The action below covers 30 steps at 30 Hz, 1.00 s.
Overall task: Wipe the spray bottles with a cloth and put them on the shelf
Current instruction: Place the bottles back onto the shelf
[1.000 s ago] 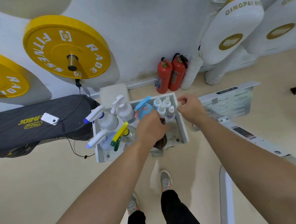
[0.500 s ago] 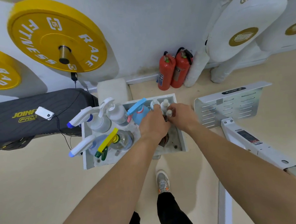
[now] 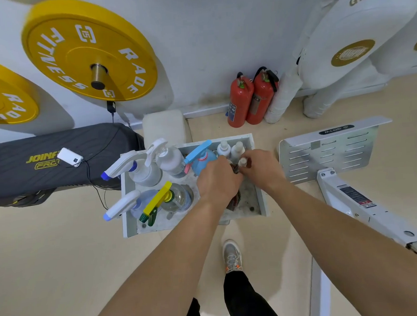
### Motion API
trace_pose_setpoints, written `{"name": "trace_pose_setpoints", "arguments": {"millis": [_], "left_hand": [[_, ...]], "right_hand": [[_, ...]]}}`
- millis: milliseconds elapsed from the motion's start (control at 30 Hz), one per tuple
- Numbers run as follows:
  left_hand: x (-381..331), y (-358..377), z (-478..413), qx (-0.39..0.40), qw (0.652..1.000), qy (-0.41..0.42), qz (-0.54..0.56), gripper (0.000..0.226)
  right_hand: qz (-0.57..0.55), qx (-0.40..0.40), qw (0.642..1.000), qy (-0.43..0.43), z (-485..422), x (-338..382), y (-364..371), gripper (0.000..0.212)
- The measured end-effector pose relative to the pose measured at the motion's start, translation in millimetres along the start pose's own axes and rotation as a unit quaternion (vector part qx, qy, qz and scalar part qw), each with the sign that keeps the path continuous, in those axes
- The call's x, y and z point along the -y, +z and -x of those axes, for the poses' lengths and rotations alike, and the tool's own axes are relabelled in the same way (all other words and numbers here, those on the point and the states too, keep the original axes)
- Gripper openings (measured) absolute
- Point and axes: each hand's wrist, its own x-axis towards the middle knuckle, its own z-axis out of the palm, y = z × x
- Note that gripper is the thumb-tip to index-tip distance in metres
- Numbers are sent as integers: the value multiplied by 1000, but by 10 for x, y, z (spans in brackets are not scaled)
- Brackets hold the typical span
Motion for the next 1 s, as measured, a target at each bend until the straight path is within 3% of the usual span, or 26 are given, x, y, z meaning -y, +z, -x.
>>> {"name": "trace_pose_setpoints", "arguments": {"millis": [333, 467, 600, 700, 1000], "left_hand": [[-16, -4, 30, 6, 998, -10, 59, 40], [16, -19, 111, 7, 997, -12, 77, 56], [68, -78, 228, 13, 997, -15, 74, 46], [135, -92, 336, 22, 997, -13, 76, 35], [271, 20, 408, 29, 996, -4, 79, 39]], "right_hand": [[-15, -12, 999, 38, 32, -35, 77, 17], [-23, 16, 998, 55, 77, -54, 82, 35], [-37, 35, 995, 81, 132, -72, 69, 45], [-41, 45, 993, 99, 174, -48, 69, 43], [-33, 6, 992, 124, 17, 107, 253, 23]]}}
